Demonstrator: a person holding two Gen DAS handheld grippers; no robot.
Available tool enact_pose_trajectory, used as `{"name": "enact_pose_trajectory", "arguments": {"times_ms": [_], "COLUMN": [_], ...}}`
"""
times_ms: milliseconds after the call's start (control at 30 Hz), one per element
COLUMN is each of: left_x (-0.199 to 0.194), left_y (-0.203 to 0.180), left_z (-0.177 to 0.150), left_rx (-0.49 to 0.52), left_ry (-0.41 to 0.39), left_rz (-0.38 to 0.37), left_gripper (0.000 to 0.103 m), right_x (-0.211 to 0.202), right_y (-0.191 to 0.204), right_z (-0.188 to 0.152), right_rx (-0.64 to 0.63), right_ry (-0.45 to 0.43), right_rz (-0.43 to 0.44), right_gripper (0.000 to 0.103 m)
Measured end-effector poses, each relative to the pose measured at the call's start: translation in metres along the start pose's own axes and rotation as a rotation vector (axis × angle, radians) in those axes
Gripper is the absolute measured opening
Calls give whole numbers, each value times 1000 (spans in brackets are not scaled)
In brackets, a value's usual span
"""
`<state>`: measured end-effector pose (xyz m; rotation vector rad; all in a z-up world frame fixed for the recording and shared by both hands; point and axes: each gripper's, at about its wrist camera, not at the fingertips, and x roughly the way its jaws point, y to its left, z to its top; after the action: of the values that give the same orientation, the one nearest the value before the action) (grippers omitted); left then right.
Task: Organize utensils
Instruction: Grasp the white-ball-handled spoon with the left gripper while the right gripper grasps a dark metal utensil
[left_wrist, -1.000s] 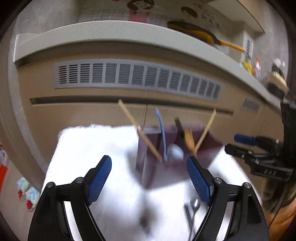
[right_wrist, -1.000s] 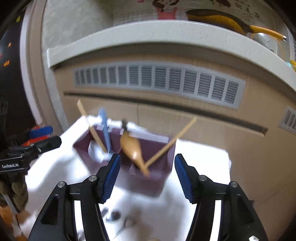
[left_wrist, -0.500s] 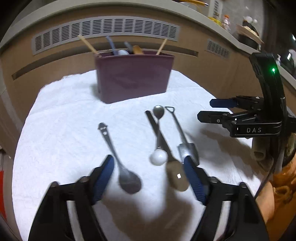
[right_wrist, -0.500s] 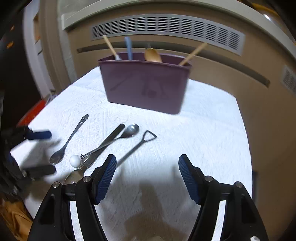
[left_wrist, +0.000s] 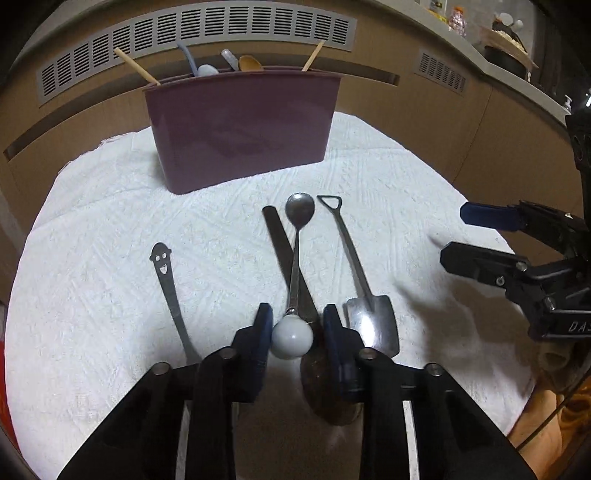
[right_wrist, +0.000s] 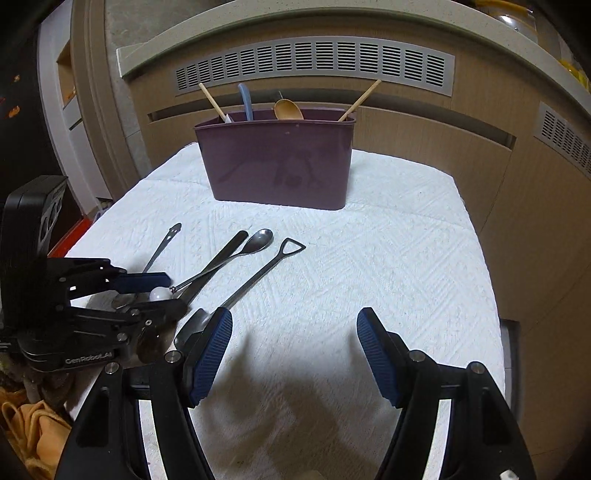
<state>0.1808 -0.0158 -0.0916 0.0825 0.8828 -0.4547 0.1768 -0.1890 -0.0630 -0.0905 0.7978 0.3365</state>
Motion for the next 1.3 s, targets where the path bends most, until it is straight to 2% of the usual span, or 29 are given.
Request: {"name": "enact_pose_trajectory", "arguments": {"times_ms": [100, 233, 433, 600, 633, 700, 800, 900, 967, 1233, 1267, 1300], "left_x": [-13, -47, -106, -135, -138, -146, -149, -150, -150, -144, -143, -142], "left_y": [4, 27, 56, 73, 74, 78, 84, 90, 93, 106, 106, 106], "left_z": [4, 10, 14, 17, 17, 16, 13, 7, 2, -10, -11, -11], "left_rx": [-9, -81, -126, -161, -166, -170, -181, -199, -212, -253, -255, -256], "left_ry": [-46, -131, -285, -360, -369, -386, -400, -399, -395, -374, -371, -368], "left_rz": [22, 42, 129, 163, 165, 172, 174, 163, 155, 129, 127, 126], "left_gripper": [22, 22, 22, 22, 22, 22, 22, 22, 22, 22, 22, 22], "right_x": [-1, 1, 20, 33, 35, 40, 48, 58, 68, 117, 116, 117], "right_y": [4, 7, 8, 22, 27, 42, 78, 112, 129, 150, 151, 151], "right_z": [0, 5, 20, 32, 35, 41, 50, 58, 62, 65, 64, 63], "right_rx": [-8, -17, 17, 8, -1, -37, -140, -221, -256, -281, -283, -291], "right_ry": [-1, 12, 60, 76, 79, 93, 109, 118, 130, 236, 228, 230], "right_rz": [-7, -18, -9, 3, 4, 30, 115, 188, 206, 173, 170, 165], "right_gripper": [67, 67, 67, 66, 64, 40, 30, 26, 24, 24, 24, 17]}}
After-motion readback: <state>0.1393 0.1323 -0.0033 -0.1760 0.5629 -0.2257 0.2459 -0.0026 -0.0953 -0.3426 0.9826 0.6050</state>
